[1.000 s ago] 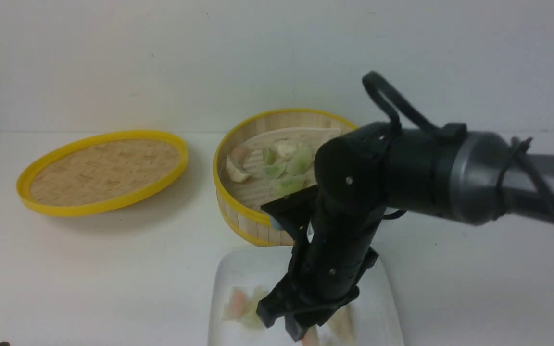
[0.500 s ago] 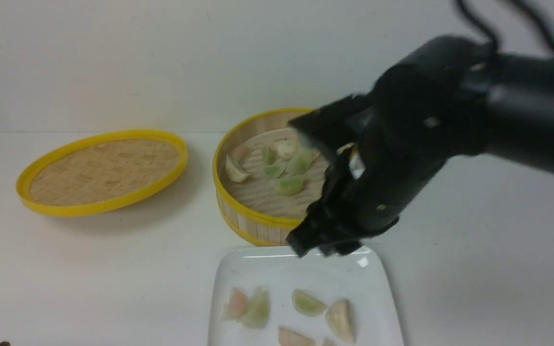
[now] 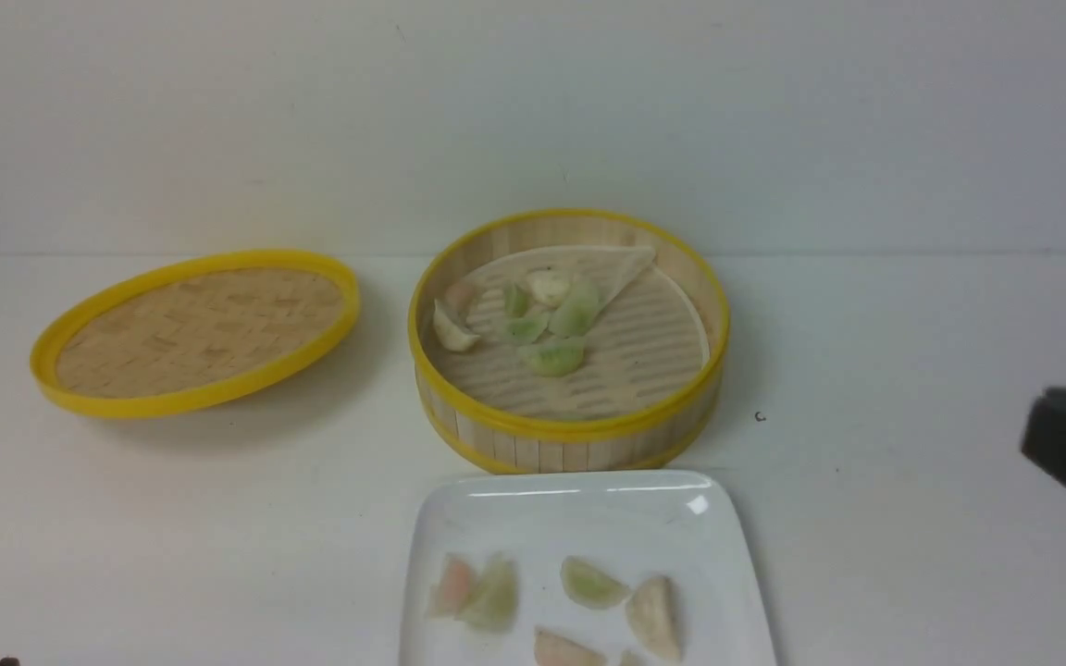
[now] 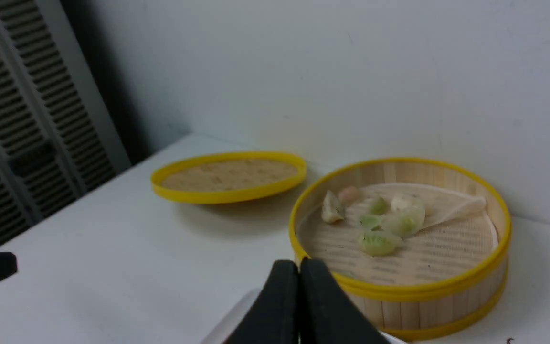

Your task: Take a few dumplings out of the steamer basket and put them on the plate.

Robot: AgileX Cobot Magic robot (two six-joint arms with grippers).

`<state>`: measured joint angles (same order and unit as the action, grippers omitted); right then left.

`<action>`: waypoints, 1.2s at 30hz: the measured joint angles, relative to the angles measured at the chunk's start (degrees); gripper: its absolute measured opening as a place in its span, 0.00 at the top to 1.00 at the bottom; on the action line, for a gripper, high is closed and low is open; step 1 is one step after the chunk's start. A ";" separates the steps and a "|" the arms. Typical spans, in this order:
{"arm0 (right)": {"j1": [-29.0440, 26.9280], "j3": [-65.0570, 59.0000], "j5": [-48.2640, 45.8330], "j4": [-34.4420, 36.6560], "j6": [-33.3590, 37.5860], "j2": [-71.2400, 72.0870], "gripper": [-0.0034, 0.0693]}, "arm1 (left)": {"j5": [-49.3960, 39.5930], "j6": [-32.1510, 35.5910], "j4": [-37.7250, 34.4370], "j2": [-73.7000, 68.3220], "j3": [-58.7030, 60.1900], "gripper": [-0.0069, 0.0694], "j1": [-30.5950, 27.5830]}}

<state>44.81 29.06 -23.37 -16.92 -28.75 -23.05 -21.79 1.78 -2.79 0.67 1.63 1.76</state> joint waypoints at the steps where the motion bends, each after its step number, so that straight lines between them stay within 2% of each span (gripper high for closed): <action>1: 0.00 -1.53 0.50 -0.29 -0.75 2.75 0.97 | 0.00 0.00 0.00 0.00 0.00 0.92 0.00; 7: 0.00 -10.78 1.52 -3.70 -6.68 17.07 0.97 | 0.00 0.00 0.00 0.00 0.00 0.92 0.00; 9: 0.00 -14.28 1.66 -4.04 -10.99 21.94 0.97 | 0.00 0.00 0.00 0.00 0.00 0.92 0.00; 12: 0.00 -16.10 2.06 -4.30 -12.90 23.64 0.97 | 0.00 0.00 0.00 0.00 0.00 0.92 0.00; 24: 0.00 -16.93 8.51 -9.35 -12.99 23.76 0.97 | 0.00 0.00 0.00 0.00 0.00 0.92 -0.07; 26: 0.00 -17.17 9.78 -6.22 -8.58 23.76 0.97 | 0.00 0.00 0.00 0.00 0.00 0.92 -0.07; 28: 0.00 -17.29 10.03 0.23 -0.84 23.71 0.97 | 0.00 0.00 0.00 0.00 0.00 0.92 -0.07; 29: 0.00 -17.29 10.03 0.88 -0.04 23.71 0.97 | 0.00 0.00 0.00 0.00 0.00 0.92 -0.07; 30: 0.00 -17.32 10.03 5.73 6.04 23.71 0.97 | 0.00 0.00 0.00 0.00 0.00 0.92 -0.07; 31: 0.00 -17.32 10.03 6.28 6.77 23.71 0.97 | 0.00 0.00 0.00 0.00 0.00 0.92 -0.07; 33: 0.00 -17.46 10.03 12.15 14.91 23.71 0.97 | 0.00 0.00 0.00 0.00 0.00 0.92 -0.07; 36: -0.39 -18.20 10.16 13.86 18.48 23.76 0.97 | 0.00 0.00 0.00 0.00 0.00 0.92 -0.07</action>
<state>44.42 10.86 -13.20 -3.06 -10.27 0.71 -21.79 1.78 -2.79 0.67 1.63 1.69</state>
